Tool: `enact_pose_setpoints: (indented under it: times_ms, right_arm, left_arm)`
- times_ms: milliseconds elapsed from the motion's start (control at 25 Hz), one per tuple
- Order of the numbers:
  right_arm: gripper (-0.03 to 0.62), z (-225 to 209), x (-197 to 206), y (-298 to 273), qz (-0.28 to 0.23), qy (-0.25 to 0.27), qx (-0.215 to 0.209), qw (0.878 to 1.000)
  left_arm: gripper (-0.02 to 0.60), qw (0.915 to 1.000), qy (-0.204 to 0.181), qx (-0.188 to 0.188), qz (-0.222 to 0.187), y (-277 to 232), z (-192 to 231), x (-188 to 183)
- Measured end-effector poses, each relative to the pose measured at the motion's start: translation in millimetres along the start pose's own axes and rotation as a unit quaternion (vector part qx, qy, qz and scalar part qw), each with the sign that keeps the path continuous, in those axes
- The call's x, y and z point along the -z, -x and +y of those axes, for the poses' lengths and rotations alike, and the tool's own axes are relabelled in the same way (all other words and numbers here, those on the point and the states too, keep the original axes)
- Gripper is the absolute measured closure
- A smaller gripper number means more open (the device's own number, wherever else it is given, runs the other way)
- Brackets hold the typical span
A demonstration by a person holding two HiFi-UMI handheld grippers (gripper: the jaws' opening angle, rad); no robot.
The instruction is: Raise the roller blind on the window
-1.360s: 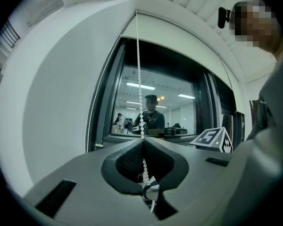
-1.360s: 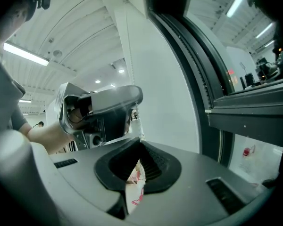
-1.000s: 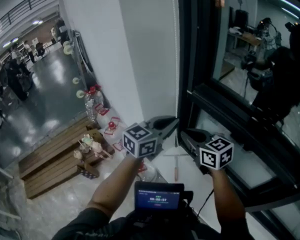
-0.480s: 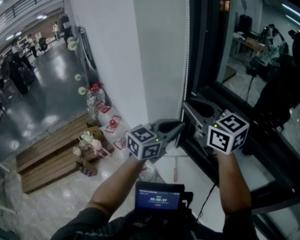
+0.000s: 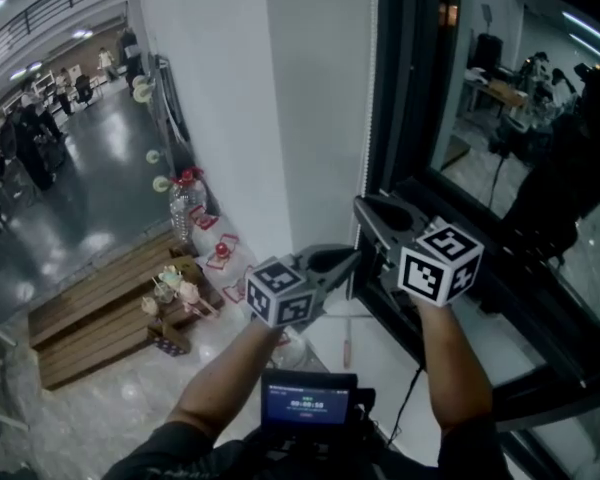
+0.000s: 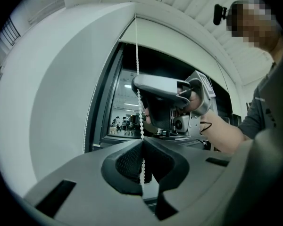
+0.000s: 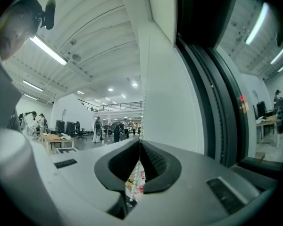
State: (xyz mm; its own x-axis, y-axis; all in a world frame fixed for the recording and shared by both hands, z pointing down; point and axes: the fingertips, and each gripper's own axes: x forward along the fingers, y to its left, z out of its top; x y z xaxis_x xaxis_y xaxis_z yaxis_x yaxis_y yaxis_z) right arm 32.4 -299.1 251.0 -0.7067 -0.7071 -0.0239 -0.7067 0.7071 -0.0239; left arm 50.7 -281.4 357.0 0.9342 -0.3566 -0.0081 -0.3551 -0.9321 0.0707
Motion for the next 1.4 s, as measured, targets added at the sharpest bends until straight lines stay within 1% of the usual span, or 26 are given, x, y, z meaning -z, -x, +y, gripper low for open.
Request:
enact_pose_setpoints:
  times_ms: [120, 200, 360, 680, 880, 1000, 1080, 1200, 1240, 1400]
  right_arm:
    - [0.586, 1.1, 1.6, -0.8, -0.004, -0.003, 0.003, 1.000]
    - [0.586, 0.6, 6.9, -0.9, -0.002, -0.009, 0.004, 1.000]
    - [0.586, -0.2, 24.3, -1.2, 0.005, -0.023, 0.005, 1.000]
    - [0.588, -6.8, 57.5, 3.6, 0.012, -0.048, 0.008, 0.999]
    - [0.588, -9.0, 78.5, 3.7, 0.030, -0.053, 0.012, 0.998]
    - [0.588, -10.0, 93.4, 3.7, 0.041, -0.060, 0.015, 0.997]
    - [0.588, -10.1, 102.0, 4.1, 0.046, -0.065, 0.017, 0.997]
    - [0.588, -11.4, 106.6, 5.9, 0.046, -0.072, 0.017, 0.996]
    - [0.588, -12.4, 106.3, 6.3, 0.046, -0.072, 0.017, 0.996]
    - [0.588, -18.1, 104.1, 8.1, 0.044, -0.074, 0.021, 0.996]
  left_arm:
    - [0.580, 1.0000, -0.007, -0.003, 0.003, -0.3, 1.8, 2.2]
    - [0.580, 0.9999, -0.004, -0.003, 0.009, -0.8, 2.0, 6.9]
    - [0.580, 0.9997, 0.008, -0.004, 0.022, 0.4, 3.0, 23.7]
    - [0.580, 0.9984, 0.009, -0.011, 0.056, -4.4, 5.8, 52.1]
    - [0.580, 0.9969, 0.015, -0.011, 0.077, -6.0, 8.0, 73.5]
    - [0.580, 0.9955, 0.019, -0.012, 0.092, -6.0, 12.0, 92.6]
    - [0.580, 0.9945, 0.028, -0.016, 0.100, -5.0, 14.0, 103.4]
    - [0.580, 0.9954, 0.045, -0.010, 0.084, -5.4, 10.2, 101.5]
    - [0.580, 0.9957, 0.046, -0.010, 0.079, -5.3, 9.8, 99.7]
    - [0.570, 0.9956, 0.047, -0.025, 0.078, 1.5, 17.0, 96.5]
